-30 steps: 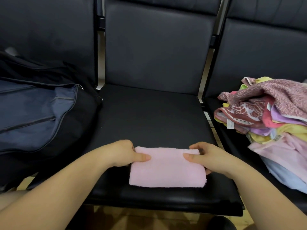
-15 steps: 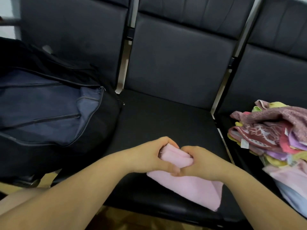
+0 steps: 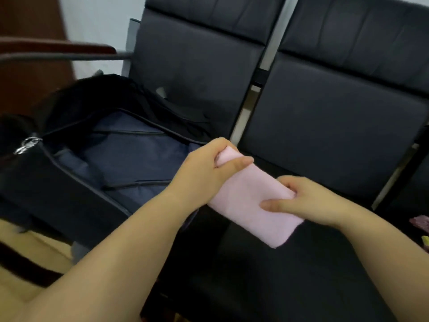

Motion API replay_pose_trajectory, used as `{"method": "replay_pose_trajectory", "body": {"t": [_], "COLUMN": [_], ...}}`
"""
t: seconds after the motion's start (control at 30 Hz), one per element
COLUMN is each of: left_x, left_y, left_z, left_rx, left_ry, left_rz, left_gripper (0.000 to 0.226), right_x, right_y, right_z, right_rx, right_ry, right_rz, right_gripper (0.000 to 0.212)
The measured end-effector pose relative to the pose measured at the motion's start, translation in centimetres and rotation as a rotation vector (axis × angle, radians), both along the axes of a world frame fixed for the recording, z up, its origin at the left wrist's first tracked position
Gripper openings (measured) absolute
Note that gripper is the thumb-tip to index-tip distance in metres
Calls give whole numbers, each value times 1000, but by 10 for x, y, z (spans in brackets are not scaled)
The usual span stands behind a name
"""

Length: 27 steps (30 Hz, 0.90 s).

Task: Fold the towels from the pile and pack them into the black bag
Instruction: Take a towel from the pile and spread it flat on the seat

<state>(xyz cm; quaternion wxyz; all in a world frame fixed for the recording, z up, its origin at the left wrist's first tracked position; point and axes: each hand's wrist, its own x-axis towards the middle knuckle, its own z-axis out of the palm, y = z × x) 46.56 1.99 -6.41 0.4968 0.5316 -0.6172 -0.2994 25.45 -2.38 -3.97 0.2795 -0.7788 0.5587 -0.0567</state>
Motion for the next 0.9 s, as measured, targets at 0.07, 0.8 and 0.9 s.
{"method": "replay_pose_trajectory", "body": {"t": [0.07, 0.8, 0.9], "left_x": [26, 165, 173], "left_y": [-3, -1, 0], "left_z": [-1, -71, -72], "left_rx": [8, 652, 643], "left_ry": [1, -443, -402], "left_rz": [96, 254, 228], "left_gripper": [22, 26, 18], "right_x": [21, 188, 189], "right_y": [-12, -44, -37], "right_z": [4, -90, -92], "right_rx": [-99, -237, -345], "right_ry": [-35, -62, 67], "right_rz": [-6, 57, 114], "right_gripper": [34, 49, 50]}}
